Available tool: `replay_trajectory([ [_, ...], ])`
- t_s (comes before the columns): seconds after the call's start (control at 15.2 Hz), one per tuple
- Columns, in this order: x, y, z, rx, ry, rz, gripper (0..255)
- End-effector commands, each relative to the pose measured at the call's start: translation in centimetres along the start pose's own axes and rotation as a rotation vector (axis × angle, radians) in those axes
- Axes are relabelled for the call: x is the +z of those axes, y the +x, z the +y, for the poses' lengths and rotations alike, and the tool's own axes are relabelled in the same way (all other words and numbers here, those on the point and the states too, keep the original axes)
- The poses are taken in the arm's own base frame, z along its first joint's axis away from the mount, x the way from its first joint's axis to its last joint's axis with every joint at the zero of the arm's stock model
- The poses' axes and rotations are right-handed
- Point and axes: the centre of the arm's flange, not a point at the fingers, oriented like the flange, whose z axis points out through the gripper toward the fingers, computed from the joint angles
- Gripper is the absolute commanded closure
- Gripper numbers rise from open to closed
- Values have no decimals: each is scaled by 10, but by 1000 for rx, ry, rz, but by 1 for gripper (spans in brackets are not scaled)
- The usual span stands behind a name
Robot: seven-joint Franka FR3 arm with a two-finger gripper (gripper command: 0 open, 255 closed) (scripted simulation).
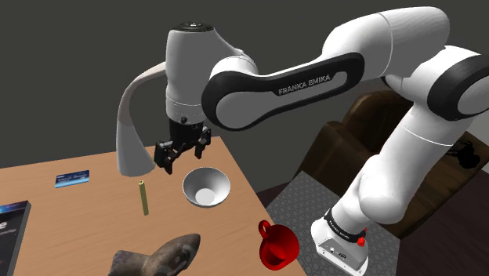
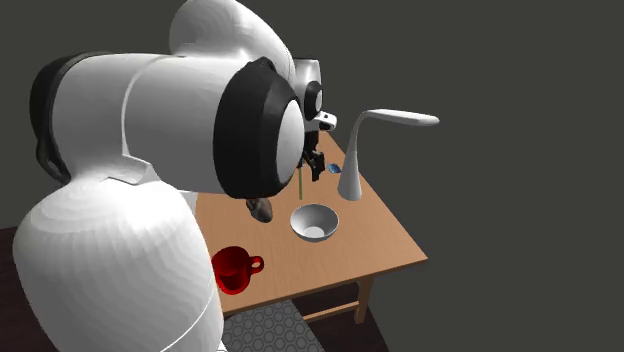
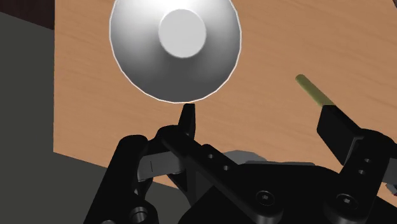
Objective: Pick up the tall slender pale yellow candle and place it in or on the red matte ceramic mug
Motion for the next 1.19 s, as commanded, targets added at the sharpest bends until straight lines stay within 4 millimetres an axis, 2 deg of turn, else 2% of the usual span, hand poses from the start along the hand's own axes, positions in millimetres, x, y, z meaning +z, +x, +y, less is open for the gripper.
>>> replay_trajectory([
  [0.0,7,11,-26,13,1,0,0],
  [0.4,30,41,-94,44,4,-3,0],
  [0.46,32,43,-99,46,5,-4,0],
  [0.92,69,43,-99,46,5,-4,0],
  [1.12,72,43,-100,46,5,-4,0],
])
